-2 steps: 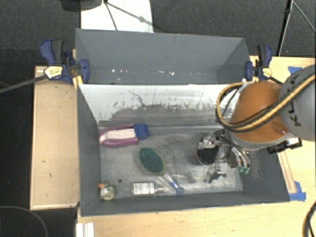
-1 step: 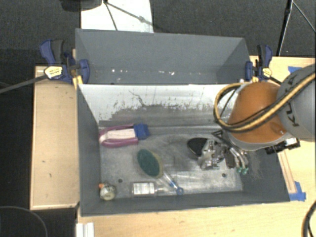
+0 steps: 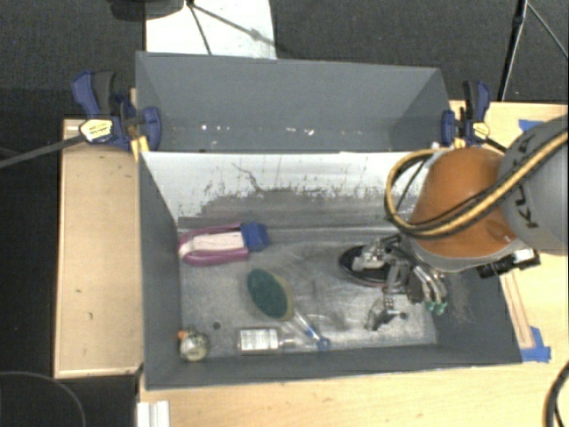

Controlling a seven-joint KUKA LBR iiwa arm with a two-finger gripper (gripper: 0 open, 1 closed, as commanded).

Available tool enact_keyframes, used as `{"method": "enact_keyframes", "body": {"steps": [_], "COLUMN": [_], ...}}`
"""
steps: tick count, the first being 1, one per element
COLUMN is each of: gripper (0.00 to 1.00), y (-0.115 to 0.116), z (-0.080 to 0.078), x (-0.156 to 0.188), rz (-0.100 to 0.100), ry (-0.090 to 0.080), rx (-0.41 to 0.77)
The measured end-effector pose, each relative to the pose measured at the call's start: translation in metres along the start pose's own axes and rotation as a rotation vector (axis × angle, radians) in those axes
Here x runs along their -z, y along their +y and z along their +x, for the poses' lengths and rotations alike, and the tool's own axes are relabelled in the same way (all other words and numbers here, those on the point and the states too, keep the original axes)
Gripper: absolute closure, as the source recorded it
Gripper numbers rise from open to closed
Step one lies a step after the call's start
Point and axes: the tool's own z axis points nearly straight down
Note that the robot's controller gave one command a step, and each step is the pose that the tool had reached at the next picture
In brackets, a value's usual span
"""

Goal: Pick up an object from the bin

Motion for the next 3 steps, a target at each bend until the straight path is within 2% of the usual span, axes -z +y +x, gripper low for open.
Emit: {"method": "enact_keyframes", "body": {"steps": [1,2,3], "gripper": [0.00,0.00,1.00], "y": [-0.022,-0.046,-0.045], "z": [-0.005,-0.069,-0.068], "x": [-0.028,-0.022,-0.022], "rz": [0.001,0.002,0.001], "ry": [0.004,-0.002,0.001], "rx": [-0.063,-0.245,-0.245]}}
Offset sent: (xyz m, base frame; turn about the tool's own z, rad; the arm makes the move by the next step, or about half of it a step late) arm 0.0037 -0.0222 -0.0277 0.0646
